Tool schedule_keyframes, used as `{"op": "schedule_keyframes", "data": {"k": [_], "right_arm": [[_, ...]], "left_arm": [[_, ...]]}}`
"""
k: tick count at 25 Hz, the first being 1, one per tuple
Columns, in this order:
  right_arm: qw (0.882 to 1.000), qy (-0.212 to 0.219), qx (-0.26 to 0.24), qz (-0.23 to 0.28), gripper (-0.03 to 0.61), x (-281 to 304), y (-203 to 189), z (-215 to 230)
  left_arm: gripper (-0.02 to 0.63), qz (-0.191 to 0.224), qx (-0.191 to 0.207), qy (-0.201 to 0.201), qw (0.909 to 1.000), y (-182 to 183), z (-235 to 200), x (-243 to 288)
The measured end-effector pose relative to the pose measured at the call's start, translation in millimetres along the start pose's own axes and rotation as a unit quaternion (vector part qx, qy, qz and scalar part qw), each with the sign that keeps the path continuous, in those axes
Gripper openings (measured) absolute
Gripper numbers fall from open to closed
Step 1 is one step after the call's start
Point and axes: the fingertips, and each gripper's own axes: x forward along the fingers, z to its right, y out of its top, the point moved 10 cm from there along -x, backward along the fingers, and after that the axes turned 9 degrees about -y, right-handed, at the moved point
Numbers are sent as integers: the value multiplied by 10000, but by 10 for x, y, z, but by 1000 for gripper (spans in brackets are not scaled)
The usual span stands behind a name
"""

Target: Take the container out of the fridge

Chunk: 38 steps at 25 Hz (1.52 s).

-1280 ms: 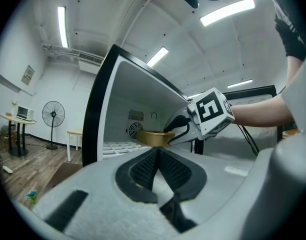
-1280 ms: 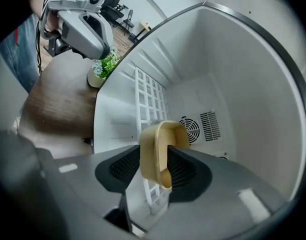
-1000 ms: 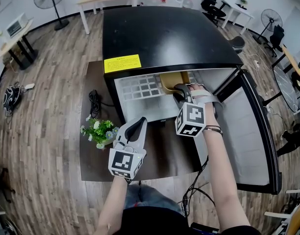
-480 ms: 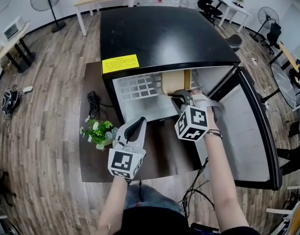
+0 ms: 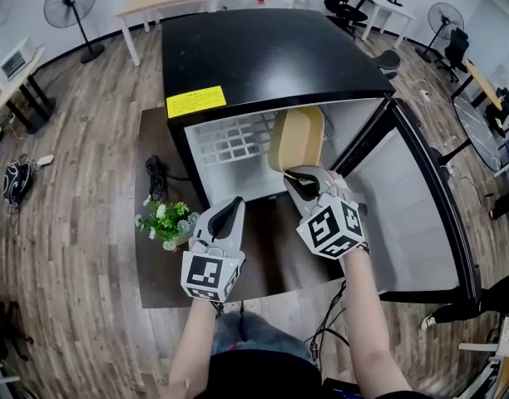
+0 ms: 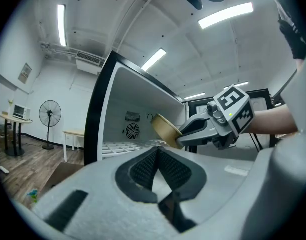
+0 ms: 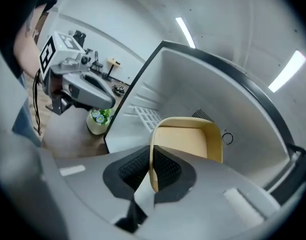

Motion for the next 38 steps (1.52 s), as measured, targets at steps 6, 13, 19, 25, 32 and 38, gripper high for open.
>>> {"op": "schedule_keyframes", "data": {"k": [6, 13, 19, 25, 32, 38], "right_arm": [[9890, -395, 1259, 674, 26, -332, -37, -183], [9572, -832, 2410, 1370, 26, -719, -170, -270], [9301, -1149, 3074, 1651, 25, -913, -191, -401], [9062, -1364, 3535, 1876, 25, -1079, -253, -475], [8825, -1689, 3927, 1962, 25, -1164, -373, -543], [8719, -1758, 4131, 1958, 23, -1148, -418, -587]], "left_arm": [[8, 4, 67, 52, 10000, 46, 5, -115], [8, 37, 146, 143, 9998, 116, 49, -165], [8, 100, 201, 171, 9996, 177, -1, -293], [8, 154, 275, 175, 9993, 266, 22, -354], [8, 154, 365, 148, 9991, 278, 61, -400], [8, 168, 330, 174, 9992, 253, 38, -442]]}}
